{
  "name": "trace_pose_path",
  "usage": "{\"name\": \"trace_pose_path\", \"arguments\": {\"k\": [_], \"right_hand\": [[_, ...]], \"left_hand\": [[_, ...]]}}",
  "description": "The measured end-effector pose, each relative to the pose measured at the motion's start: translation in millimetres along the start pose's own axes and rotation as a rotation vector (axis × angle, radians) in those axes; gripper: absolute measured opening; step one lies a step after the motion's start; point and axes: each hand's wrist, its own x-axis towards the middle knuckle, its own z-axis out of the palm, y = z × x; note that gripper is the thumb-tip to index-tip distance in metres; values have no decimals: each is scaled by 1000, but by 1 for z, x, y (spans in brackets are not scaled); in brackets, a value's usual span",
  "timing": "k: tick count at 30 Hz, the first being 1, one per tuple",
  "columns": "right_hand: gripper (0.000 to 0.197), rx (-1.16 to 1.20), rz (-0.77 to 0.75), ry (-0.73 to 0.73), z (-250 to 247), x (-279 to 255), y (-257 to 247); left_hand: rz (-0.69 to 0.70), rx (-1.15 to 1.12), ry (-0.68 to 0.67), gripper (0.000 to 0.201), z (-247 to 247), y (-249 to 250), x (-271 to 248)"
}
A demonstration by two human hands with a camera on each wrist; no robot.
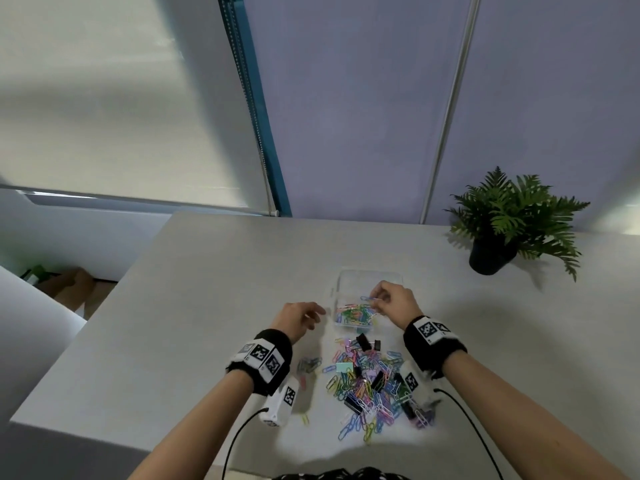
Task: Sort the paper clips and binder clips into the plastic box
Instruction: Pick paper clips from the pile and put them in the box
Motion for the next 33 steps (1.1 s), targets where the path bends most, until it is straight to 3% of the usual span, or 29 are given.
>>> {"name": "trace_pose_path", "arguments": {"k": [4, 8, 10, 13, 16, 19, 24, 29, 33], "right_hand": [[16, -216, -123, -94, 14, -4, 0], [19, -347, -375, -194, 32, -32, -9], [21, -415, -496, -312, 47, -47, -16], [35, -686, -560, -475, 70, -56, -24], [50, -834, -580, -552, 86, -57, -28], [52, -877, -583, -568, 93, -57, -28], [42, -782, -510, -544, 96, -55, -27], [15, -733, -492, -529, 96, -58, -20], [10, -669, -453, -498, 95, -59, -12]], "left_hand": [[-83, 32, -19, 29, 7, -32, -39], [-119, 167, -70, 26, 26, -48, -67], [-128, 221, -59, 25, 35, -49, -71], [-183, 253, -10, 27, 47, -40, -67], [-253, 295, 10, 37, 60, -29, -59], [-292, 328, -8, 52, 70, -25, -53], [-345, 275, -11, 39, 72, -26, -49], [-322, 227, -14, 23, 72, -30, -51], [-308, 266, -31, 21, 72, -28, -54]]}}
